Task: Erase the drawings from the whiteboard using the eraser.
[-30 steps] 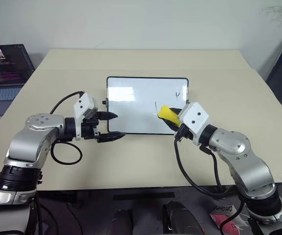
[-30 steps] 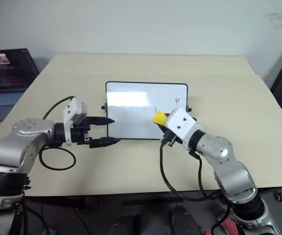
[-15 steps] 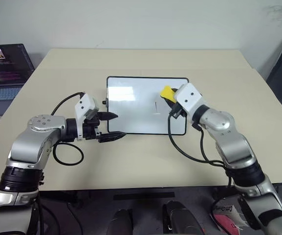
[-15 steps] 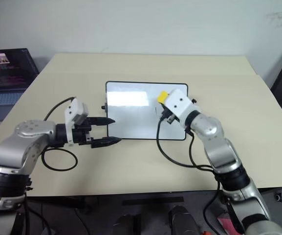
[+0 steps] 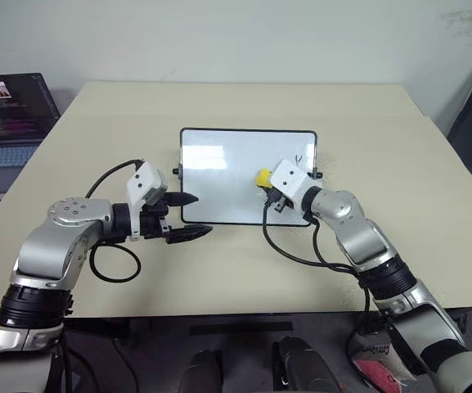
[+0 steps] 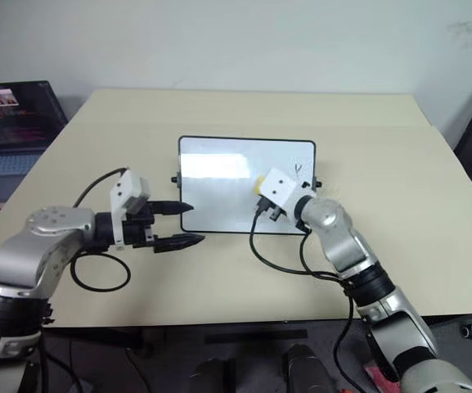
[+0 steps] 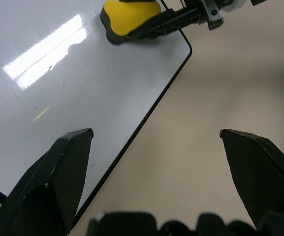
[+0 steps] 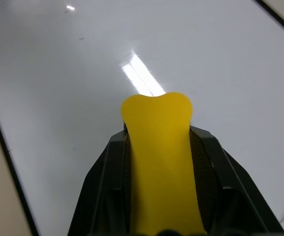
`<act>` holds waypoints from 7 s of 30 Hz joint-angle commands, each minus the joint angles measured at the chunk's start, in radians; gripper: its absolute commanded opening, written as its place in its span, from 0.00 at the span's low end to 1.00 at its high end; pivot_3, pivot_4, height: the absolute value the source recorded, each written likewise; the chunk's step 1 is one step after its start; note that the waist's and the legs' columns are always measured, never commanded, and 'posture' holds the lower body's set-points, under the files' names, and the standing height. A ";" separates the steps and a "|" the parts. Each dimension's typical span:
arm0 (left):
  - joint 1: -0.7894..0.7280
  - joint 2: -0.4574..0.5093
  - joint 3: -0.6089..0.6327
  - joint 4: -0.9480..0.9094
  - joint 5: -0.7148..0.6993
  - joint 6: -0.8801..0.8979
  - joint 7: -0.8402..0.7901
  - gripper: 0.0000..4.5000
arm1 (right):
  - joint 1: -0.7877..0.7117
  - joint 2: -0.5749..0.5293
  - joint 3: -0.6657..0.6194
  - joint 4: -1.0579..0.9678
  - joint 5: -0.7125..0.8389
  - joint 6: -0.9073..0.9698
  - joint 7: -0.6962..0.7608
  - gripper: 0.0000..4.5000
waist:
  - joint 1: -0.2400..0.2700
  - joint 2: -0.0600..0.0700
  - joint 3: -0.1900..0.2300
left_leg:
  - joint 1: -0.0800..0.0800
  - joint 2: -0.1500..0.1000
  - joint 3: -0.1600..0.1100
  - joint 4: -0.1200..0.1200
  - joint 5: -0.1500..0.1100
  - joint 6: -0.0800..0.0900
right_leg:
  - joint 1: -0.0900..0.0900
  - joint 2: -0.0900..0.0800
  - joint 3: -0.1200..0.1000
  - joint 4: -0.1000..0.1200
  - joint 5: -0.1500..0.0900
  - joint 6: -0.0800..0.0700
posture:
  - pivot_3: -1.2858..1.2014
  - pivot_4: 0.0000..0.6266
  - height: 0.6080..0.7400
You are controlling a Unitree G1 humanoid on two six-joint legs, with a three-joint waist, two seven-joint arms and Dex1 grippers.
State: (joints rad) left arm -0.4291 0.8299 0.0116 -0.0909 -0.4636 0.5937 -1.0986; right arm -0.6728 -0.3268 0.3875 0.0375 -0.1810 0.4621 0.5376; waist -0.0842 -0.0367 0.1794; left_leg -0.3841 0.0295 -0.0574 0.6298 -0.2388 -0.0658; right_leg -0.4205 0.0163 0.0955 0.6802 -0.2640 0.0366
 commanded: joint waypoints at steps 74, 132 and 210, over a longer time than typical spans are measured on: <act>-0.122 -0.084 -0.006 -0.092 -0.058 0.048 0.033 1.00 | 0.202 0.057 -0.332 -0.154 0.050 -0.230 -0.244 0.29 | 0.000 -0.001 0.000 | -0.004 0.000 0.000 0.000 -0.003 -0.003 | -0.002 0.000 0.000 -0.001 -0.001 0.000 | 0.52 0.24 1.00; -0.103 -0.075 -0.026 -0.091 -0.049 0.038 0.006 1.00 | 0.000 0.248 -0.357 0.003 0.101 0.086 -0.417 0.29 | -0.003 -0.002 -0.001 | -0.002 0.000 0.000 0.000 -0.004 -0.002 | -0.001 0.000 0.001 -0.001 0.000 -0.001 | 0.52 0.24 1.00; -0.086 -0.072 -0.121 -0.187 -0.023 -0.016 -0.092 1.00 | 0.341 0.038 -0.686 -0.330 0.347 0.531 -0.395 0.29 | 0.001 -0.001 0.000 | -0.007 0.000 0.000 0.000 -0.004 -0.003 | -0.004 0.000 0.000 -0.003 -0.003 0.001 | 0.52 0.24 1.00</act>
State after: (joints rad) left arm -0.4926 0.7592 -0.1170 -0.2414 -0.4676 0.5772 -1.1901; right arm -0.3107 -0.2899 -0.2753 -0.2756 0.1479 1.0140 0.1483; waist -0.0829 -0.0376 0.1789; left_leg -0.3902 0.0294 -0.0571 0.6293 -0.2430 -0.0690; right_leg -0.4241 0.0162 0.0960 0.6771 -0.2671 0.0380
